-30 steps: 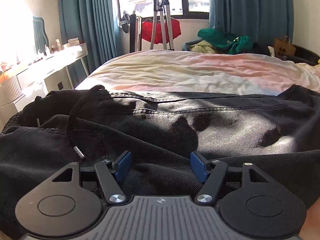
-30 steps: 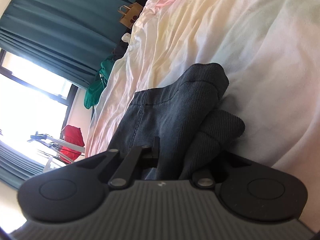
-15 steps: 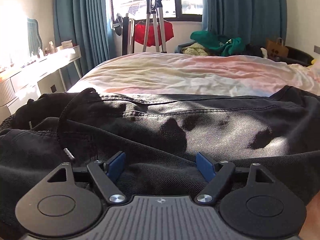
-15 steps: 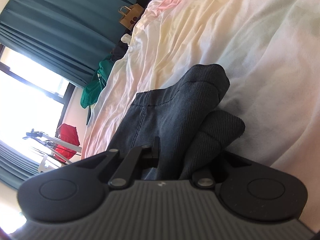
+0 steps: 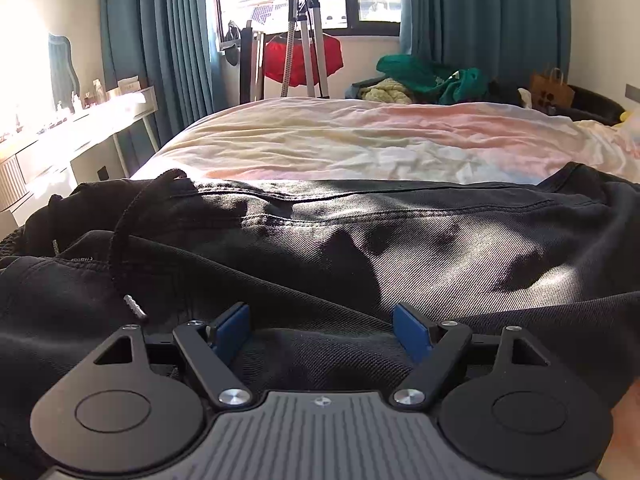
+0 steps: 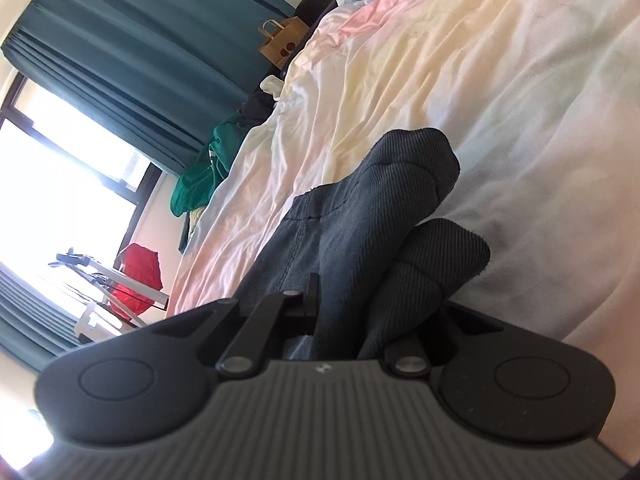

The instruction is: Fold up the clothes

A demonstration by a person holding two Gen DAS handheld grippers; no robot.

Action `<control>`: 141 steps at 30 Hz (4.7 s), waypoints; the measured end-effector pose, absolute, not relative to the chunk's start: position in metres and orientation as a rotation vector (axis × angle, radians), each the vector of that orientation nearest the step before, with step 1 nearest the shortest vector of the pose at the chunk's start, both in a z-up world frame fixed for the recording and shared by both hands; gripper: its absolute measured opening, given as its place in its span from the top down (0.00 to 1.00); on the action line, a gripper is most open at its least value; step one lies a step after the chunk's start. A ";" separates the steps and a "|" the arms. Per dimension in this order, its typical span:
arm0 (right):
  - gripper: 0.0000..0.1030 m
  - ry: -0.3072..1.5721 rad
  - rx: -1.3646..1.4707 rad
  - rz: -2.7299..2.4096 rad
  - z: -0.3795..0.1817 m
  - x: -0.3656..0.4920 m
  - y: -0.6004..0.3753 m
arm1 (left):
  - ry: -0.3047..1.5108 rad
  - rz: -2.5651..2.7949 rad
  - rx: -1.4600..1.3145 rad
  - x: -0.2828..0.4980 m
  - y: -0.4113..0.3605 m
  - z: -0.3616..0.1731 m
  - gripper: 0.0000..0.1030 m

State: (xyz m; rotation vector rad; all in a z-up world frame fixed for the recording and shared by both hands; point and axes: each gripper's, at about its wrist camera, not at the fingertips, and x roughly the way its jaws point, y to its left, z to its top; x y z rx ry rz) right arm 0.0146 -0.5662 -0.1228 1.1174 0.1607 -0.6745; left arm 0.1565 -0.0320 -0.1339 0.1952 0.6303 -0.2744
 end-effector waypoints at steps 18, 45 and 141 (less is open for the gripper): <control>0.90 0.184 0.823 -0.733 -0.070 0.042 -0.538 | 0.683 -0.281 0.187 0.165 -0.034 -0.128 0.21; 0.88 0.315 -0.348 -0.092 -0.008 0.147 -0.148 | 0.455 -0.145 -0.183 0.140 0.073 -0.034 0.21; 0.19 0.534 0.198 -0.163 -0.065 0.118 -0.250 | 0.606 0.167 -1.113 0.132 0.292 -0.132 0.27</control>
